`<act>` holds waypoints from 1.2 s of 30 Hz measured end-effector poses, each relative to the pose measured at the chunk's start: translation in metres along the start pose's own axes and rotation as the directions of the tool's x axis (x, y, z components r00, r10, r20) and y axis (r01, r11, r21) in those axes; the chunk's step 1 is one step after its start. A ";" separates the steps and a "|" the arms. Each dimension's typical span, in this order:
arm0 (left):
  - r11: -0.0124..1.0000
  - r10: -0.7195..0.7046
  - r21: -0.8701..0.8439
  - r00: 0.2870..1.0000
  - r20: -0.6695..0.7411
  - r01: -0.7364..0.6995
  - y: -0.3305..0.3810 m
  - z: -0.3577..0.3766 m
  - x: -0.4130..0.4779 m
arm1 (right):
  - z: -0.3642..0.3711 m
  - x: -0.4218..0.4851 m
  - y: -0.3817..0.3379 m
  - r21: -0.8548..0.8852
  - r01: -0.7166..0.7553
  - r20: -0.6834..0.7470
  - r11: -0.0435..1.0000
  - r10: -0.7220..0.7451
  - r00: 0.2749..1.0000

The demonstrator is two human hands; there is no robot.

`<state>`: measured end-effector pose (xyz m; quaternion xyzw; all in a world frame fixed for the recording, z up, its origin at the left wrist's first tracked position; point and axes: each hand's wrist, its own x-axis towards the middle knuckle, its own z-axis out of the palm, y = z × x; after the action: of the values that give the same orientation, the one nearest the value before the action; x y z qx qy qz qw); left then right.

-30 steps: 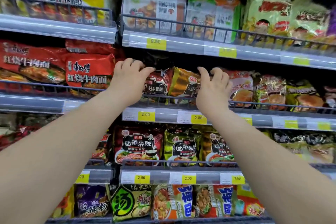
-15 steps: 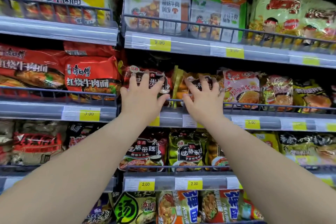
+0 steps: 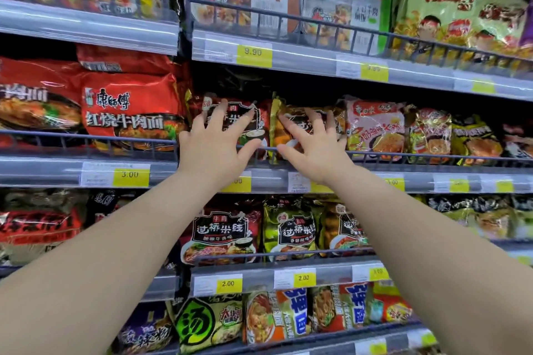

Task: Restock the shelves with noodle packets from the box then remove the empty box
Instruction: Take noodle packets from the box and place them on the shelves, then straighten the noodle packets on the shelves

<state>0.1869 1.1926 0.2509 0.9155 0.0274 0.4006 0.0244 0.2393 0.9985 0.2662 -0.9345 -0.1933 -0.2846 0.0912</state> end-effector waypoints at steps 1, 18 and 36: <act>1.000 -0.012 -0.016 1.000 -0.004 0.012 0.002 -0.002 -0.002 | -0.001 -0.004 0.000 -0.008 -0.004 -0.029 1.000 0.004 1.000; 0.895 0.189 -0.399 0.980 -0.065 -0.199 0.301 -0.046 -0.101 | -0.132 -0.231 0.204 0.042 -0.101 -0.122 0.994 0.105 0.987; 0.772 0.439 -0.512 0.899 0.002 -0.376 0.643 0.069 -0.043 | -0.175 -0.283 0.534 0.013 -0.434 -0.132 0.901 0.431 0.892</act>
<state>0.2282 0.5468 0.2154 0.8840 -0.2777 0.3332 0.1745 0.1573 0.3766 0.2175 -0.9340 0.0281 -0.3198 0.1568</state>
